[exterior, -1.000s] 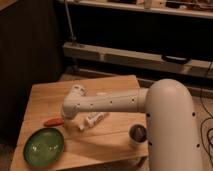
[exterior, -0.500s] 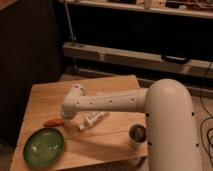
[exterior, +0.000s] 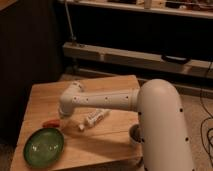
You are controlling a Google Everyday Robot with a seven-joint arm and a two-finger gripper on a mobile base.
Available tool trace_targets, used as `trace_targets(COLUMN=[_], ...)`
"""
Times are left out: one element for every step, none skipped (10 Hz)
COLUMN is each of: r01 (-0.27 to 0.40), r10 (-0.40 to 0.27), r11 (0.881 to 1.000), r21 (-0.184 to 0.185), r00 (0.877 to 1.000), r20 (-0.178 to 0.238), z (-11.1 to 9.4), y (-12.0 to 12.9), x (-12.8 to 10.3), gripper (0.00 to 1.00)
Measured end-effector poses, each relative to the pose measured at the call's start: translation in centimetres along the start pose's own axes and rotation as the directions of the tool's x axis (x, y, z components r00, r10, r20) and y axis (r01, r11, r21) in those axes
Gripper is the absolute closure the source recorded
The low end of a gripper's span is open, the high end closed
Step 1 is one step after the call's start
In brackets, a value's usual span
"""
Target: Place the pepper in the ceramic bowl
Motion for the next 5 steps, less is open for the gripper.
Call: trace_targets(r01=[0.006,0.014,0.018,0.018,0.019], r10=[-0.006,-0.014,-0.018,-0.017,-0.018], r11=[1.0,1.0,1.0,0.999,0.998], r21=[0.004,0.01,0.022,0.044,0.058], r00=[1.0,1.0,1.0,1.0,1.0], r20=[-0.006,-0.011,-0.015,-0.015,-0.015], z=[-0.4,-0.5,-0.5,0.2,0.8], y=[0.0,-0.2,-0.2,-0.1,0.0], x=[0.1,0.4,0.7,0.4,0.1], gripper=[0.2,0.2,0.2,0.2,0.2])
